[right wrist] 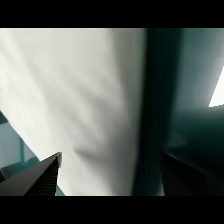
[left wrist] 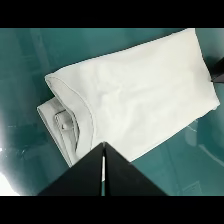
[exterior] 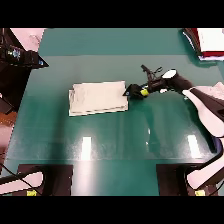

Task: Fold the shirts.

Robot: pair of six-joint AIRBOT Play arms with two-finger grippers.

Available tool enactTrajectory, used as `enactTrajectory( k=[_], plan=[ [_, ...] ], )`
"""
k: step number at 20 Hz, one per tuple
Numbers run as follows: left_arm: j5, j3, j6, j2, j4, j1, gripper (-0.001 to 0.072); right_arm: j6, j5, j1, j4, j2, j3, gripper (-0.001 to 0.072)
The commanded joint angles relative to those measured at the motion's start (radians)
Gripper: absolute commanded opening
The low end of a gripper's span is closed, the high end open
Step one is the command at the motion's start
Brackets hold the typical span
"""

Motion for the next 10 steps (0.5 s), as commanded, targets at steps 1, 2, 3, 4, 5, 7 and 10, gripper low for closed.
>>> enactTrajectory(
  k=[1,2,3,4,5,7,10],
  plan=[
    [-0.009,0.0,0.0,-0.001,0.0,0.001,0.0025,-0.016,-0.009,0.083,0.071,-0.109,0.104,0.0656],
    [-0.012,0.0,0.0,-0.001,0.0,0.001,0.0025,-0.016,-0.01,0.105,0.078,-0.129,0.133,0.0565],
    [-0.02,0.0,0.0,-0.001,0.0,0.001,0.0025,-0.016,-0.008,0.124,0.077,-0.148,0.163,0.044],
    [-0.026,0.0,0.0,-0.001,0.0,0.001,0.0025,-0.017,-0.005,0.136,0.076,-0.161,0.185,0.0309],
    [-0.029,0.0,0.0,-0.001,0.0,0.001,0.0024,-0.025,-0.001,0.142,0.077,-0.167,0.202,0.0131],
    [-0.035,0.0,0.0,-0.001,0.0,0.001,0.0025,-0.056,0.008,0.139,0.072,-0.156,0.221,0.0018],
    [-0.042,0.0,-0.001,-0.001,-0.008,0.001,0.0025,-0.053,-0.019,0.079,0.066,-0.059,0.186,0.0017]
  ],
)
